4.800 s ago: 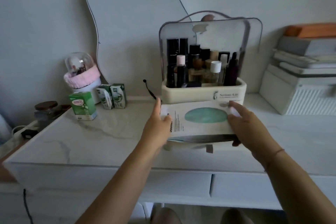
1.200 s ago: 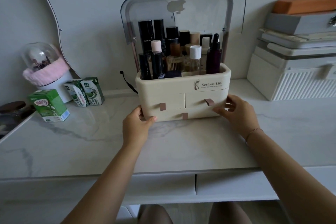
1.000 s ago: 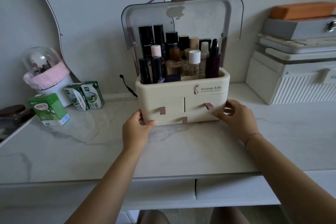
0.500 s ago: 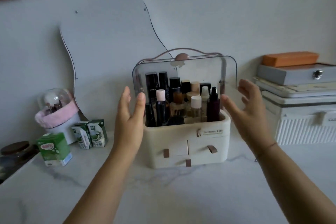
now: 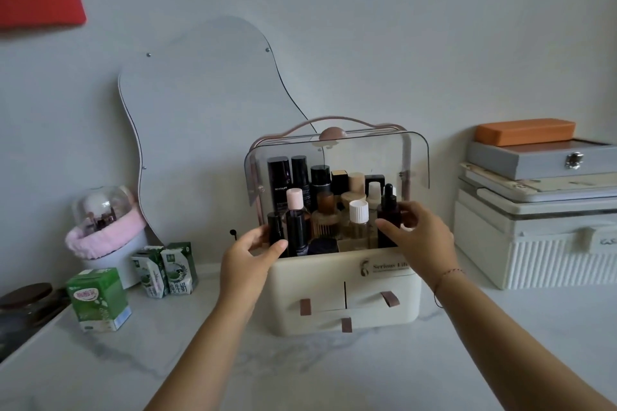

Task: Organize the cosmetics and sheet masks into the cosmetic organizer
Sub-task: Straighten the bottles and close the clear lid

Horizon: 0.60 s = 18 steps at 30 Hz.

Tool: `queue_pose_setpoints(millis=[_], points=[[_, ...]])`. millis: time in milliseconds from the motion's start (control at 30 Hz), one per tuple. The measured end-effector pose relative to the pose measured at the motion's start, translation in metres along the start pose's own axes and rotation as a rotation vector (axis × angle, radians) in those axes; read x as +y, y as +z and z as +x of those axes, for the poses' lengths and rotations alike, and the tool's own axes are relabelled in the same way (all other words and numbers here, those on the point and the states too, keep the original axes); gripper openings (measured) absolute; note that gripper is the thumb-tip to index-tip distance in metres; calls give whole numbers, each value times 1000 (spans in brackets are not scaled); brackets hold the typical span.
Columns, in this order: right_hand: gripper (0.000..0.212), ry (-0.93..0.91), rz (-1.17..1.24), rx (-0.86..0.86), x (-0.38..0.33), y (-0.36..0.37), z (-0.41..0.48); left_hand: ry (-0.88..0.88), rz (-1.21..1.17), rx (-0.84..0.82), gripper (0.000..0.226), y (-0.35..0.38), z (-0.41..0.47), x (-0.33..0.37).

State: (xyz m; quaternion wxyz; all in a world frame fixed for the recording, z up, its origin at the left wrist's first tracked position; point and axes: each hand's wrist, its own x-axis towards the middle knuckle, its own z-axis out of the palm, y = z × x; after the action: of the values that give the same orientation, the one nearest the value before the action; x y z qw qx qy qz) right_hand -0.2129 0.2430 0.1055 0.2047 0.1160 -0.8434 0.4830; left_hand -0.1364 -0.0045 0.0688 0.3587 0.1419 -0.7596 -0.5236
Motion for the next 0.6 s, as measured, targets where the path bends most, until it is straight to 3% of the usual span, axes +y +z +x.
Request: queue_pose_setpoints(millis=[167, 333, 400, 500, 600], points=[[48, 0, -20, 2, 3, -1, 3, -41, -16, 21, 53, 2, 5, -7], [59, -30, -61, 35, 4, 0, -6, -27, -48, 2, 48, 1, 3, -7], [63, -77, -83, 90, 4, 2, -14, 3, -47, -32, 43, 0, 3, -6], [61, -201, -136, 187, -3, 5, -21, 33, -4, -81, 56, 0, 5, -2], [54, -337, -211, 241, -19, 6, -17, 34, -27, -159, 45, 0, 8, 7]])
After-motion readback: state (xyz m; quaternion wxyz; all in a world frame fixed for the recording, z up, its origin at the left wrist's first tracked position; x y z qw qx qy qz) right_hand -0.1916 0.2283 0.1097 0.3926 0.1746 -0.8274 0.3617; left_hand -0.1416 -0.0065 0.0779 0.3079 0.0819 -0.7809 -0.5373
